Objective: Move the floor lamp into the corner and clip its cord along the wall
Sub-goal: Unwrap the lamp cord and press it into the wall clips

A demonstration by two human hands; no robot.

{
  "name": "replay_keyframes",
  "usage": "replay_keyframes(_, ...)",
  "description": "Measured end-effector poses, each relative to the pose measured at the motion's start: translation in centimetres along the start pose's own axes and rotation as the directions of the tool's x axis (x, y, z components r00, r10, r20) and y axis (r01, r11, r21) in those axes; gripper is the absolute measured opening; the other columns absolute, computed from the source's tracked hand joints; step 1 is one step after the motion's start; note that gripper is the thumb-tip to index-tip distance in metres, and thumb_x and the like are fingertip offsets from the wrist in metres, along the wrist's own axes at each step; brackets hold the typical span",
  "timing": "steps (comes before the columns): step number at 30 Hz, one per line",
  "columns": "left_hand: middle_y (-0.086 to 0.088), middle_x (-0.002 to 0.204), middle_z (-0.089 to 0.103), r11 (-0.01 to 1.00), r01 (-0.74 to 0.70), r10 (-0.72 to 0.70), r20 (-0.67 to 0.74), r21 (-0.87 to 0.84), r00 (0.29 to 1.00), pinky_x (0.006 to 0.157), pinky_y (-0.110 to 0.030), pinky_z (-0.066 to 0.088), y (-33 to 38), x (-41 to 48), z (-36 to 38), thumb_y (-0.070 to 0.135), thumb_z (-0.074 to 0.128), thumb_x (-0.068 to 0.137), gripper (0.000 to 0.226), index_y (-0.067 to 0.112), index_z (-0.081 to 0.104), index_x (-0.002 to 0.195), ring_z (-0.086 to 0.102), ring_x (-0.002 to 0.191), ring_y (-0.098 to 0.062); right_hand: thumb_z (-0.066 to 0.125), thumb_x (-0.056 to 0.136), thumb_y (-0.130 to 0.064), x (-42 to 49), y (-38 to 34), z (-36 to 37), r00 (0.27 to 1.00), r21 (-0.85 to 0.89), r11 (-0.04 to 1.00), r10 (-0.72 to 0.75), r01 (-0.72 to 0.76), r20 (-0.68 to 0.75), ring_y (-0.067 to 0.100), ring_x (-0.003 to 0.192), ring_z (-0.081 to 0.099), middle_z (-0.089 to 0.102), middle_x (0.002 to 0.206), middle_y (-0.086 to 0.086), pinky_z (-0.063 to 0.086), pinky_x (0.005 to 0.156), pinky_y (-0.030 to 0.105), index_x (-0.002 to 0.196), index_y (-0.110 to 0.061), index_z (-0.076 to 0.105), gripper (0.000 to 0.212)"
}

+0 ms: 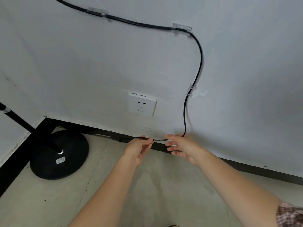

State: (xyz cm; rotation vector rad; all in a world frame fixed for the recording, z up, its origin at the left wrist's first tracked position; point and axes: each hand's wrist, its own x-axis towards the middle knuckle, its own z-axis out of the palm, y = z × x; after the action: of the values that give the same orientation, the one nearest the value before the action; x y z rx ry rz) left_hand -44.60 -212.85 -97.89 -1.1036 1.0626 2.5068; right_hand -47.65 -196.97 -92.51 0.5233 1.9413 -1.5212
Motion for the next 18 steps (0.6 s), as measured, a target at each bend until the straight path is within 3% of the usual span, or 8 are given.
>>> replay_keyframes(2, -0.004, 0.064, 0.071, 1.0, -0.016, 0.016, 0.023, -0.006, 1.0, 0.052, -0.016, 0.056, -0.3, 0.6, -0.4, -0.012, 0.065, 0.077, 0.025, 0.01, 0.056, 0.084, 0.072, 0.06, -0.012, 0.064, 0.088, -0.011, 0.8, 0.5, 1.1, 1.0, 0.198, 0.98, -0.004, 0.005, -0.007, 0.014, 0.062, 0.058, 0.063, 0.074, 0.006, 0.048, 0.055, 0.021, 0.088, -0.008, 0.062, 0.004)
replay_keyframes(4, -0.004, 0.063, 0.073, 1.0, -0.017, 0.017, 0.036, -0.007, 0.999, 0.053, -0.016, 0.057, -0.2, 1.3, -0.6, -0.008, 0.067, 0.078, 0.021, 0.01, 0.058, 0.084, 0.072, 0.061, -0.011, 0.061, 0.087, -0.001, 1.7, 0.8, 1.8, 0.995, 0.295, 0.954, -0.039, 0.063, -0.087, 0.013, 0.058, 0.056, 0.061, 0.07, 0.006, 0.049, 0.051, 0.018, 0.084, -0.006, 0.062, 0.005)
replay_keyframes(8, -0.009, 0.082, 0.07, 0.997, -0.016, 0.014, -0.019, -0.08, 1.0, 0.051, -0.019, 0.058, 0.8, 2.7, -1.0, 0.006, 0.066, 0.084, 0.002, 0.007, 0.065, 0.084, 0.071, 0.069, -0.015, 0.061, 0.085, 0.003, 2.8, 1.1, 2.1, 0.971, 0.274, 0.948, -0.101, 0.16, -0.217, 0.015, 0.055, 0.056, 0.062, 0.068, 0.009, 0.049, 0.05, 0.019, 0.073, -0.005, 0.062, 0.014)
replay_keyframes(13, -0.008, 0.082, 0.066, 0.99, -0.046, 0.033, -0.101, -0.132, 0.994, 0.05, -0.019, 0.058, 1.7, 4.5, -2.3, 0.006, 0.063, 0.087, 0.007, 0.009, 0.058, 0.082, 0.067, 0.075, -0.016, 0.06, 0.081, 0.007, 4.1, 1.2, 2.4, 0.928, 0.28, 0.927, -0.148, 0.25, -0.341, 0.016, 0.05, 0.051, 0.058, 0.062, 0.009, 0.045, 0.044, 0.016, 0.065, -0.007, 0.06, 0.022)
replay_keyframes(18, -0.009, 0.083, 0.063, 0.989, -0.09, 0.074, -0.137, -0.114, 0.988, 0.054, -0.018, 0.058, 1.1, 6.1, -2.0, -0.001, 0.063, 0.085, 0.009, 0.003, 0.058, 0.093, 0.066, 0.076, -0.017, 0.065, 0.081, 0.0, 5.7, 1.4, 3.2, 0.919, 0.468, 0.857, -0.016, 0.215, -0.395, 0.014, 0.052, 0.053, 0.06, 0.064, 0.007, 0.047, 0.048, 0.018, 0.07, -0.007, 0.062, 0.014)
